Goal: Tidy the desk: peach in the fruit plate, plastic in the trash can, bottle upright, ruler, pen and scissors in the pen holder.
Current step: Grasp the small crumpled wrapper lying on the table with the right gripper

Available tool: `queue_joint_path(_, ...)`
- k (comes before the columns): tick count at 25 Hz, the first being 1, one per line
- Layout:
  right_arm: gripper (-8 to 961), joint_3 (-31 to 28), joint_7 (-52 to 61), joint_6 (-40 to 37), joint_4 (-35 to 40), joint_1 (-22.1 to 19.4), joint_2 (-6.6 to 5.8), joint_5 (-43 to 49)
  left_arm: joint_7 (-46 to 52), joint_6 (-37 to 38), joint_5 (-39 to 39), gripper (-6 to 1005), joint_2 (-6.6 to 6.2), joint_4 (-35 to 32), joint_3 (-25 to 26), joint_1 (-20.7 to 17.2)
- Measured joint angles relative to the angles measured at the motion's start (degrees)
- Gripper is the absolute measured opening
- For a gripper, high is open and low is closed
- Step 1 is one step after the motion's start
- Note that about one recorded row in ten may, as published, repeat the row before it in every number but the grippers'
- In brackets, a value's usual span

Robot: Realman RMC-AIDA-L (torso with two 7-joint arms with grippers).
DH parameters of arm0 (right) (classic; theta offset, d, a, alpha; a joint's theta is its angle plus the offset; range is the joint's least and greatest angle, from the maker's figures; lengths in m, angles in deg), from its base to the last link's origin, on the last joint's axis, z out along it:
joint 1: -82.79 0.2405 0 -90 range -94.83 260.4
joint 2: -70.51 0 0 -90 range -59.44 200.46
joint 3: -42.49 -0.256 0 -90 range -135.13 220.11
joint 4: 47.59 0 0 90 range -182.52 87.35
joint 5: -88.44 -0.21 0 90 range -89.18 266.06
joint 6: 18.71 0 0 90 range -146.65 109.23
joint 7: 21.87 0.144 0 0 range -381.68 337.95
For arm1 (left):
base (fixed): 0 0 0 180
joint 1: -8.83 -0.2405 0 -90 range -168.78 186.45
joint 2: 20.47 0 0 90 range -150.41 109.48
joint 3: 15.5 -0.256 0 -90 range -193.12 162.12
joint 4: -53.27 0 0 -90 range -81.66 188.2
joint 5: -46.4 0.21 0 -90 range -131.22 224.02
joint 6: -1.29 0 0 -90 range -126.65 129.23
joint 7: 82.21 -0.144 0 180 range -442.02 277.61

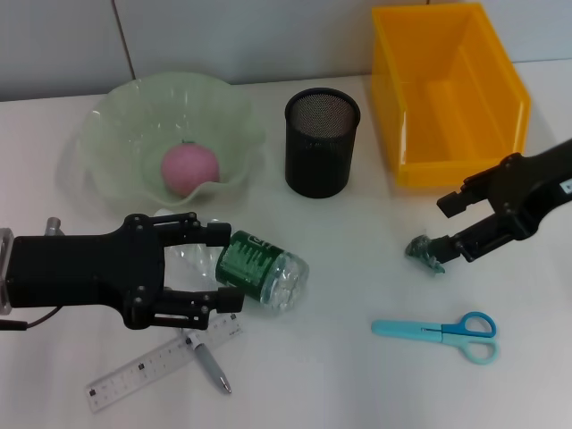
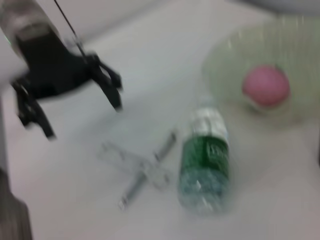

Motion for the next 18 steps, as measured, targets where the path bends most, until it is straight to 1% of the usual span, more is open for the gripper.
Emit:
queue_joint_path(4, 816, 1.9, 1.6, -0.1, 0.3, 4.4, 0.79, 8.9, 0.0, 0.1, 0.0, 841, -0.04, 0.0, 0.0, 0.1)
queue_joint_path(8, 816, 3.9, 2.1, 0.9, -0.4, 7.5, 2.08, 15.4, 0.0, 0.3, 0.0, 841, -0.15, 0.0, 0.0, 0.1)
queue_joint_path(12, 816, 6.2, 2.4, 5.1, -0.8, 9.1, 4.63, 22.5, 0.1, 0.4, 0.0, 841, -0.19, 0.0, 0.0, 0.1)
queue_joint_path(13, 816, 6.2, 2.4, 5.1, -0.8, 9.1, 4.63, 22.5, 0.1, 0.4, 0.0, 841, -0.19, 0.0, 0.0, 0.1)
queue_joint_path(15, 816, 7.1, 2.4, 7.9, -1.9, 9.4, 5.16, 24.0, 0.1, 0.4, 0.0, 841, -0.19, 0.0, 0.0, 0.2)
queue_joint_path(18, 815, 8.1, 2.6, 11.3, -4.5, 9.9, 5.27, 25.3, 0.4, 0.4, 0.0, 841, -0.15, 0.0, 0.0, 0.2)
